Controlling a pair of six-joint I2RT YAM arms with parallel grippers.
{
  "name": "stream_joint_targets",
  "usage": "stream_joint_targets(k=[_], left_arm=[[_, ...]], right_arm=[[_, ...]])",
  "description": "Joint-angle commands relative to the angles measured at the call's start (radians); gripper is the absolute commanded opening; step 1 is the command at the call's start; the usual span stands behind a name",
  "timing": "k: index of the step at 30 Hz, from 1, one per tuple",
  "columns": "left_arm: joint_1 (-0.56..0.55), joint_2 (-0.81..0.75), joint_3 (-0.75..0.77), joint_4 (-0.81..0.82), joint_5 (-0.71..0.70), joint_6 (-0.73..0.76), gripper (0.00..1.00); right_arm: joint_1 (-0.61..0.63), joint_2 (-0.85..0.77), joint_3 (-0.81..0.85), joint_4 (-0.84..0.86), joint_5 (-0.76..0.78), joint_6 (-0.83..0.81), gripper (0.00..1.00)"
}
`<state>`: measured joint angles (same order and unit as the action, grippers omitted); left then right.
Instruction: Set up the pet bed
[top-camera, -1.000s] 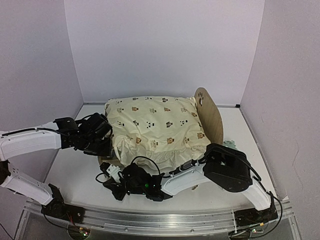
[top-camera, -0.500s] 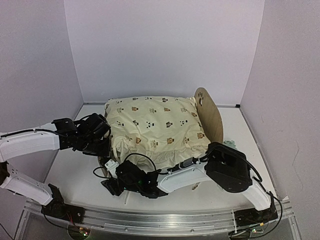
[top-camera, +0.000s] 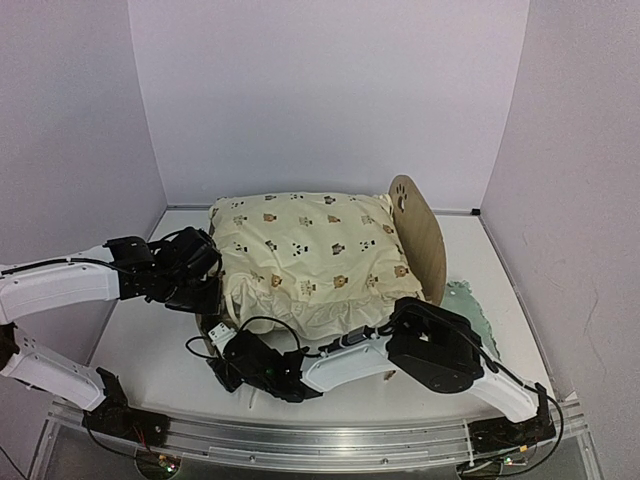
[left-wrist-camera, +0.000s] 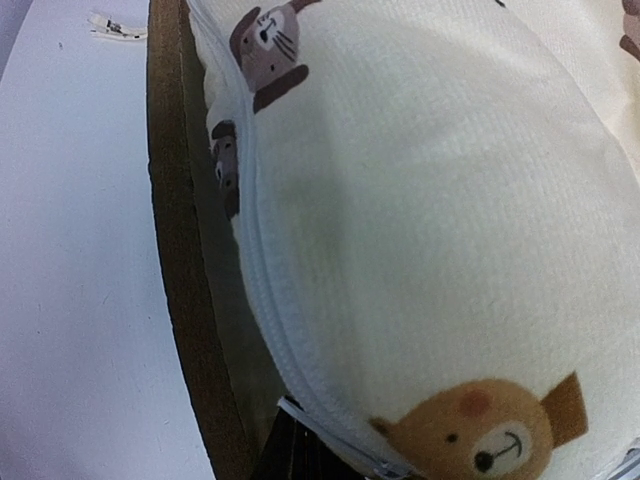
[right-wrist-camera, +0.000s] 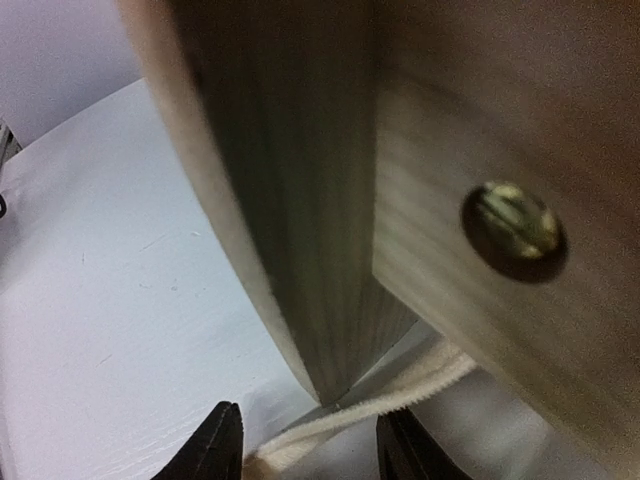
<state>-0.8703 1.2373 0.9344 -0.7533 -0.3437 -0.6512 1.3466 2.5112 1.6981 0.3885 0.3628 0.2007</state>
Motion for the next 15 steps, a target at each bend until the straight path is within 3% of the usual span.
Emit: stream_joint_targets(k=[1,5,8,10,13,15], left_arm=[[0.002,0.005,-0.005,-0.015,-0.008,0.018,0.02],[0.002,0.006,-0.003,-0.014,-0.011,0.016,0.01],[0.002,0.003,0.001,-0.011,-0.012,0.016,0.04],[0.002,-0.001,0.004,-0.011,-0.012,0.018,0.14],[0.002,-0.01,0.014,-0.019,-0.015,0.017,0.42],[0.002,-0.015,0.031,-0.045,-0.03,0.003,0.51]], right_arm=[[0.0,0.034,0.033,0.035,0.035,0.013,0.3],[0.0,0.012,0.006,0.054,0.011,0.015,0.09],[0.001,-0.032,-0.04,0.057,-0.005,0.019,0.0],[0.002,-0.071,-0.074,0.055,-0.034,0.026,0.0],[0.003,-0.146,-0.124,0.002,-0.084,0.047,0.0],[0.003,-0.197,-0.158,-0.039,-0.113,0.064,0.0]])
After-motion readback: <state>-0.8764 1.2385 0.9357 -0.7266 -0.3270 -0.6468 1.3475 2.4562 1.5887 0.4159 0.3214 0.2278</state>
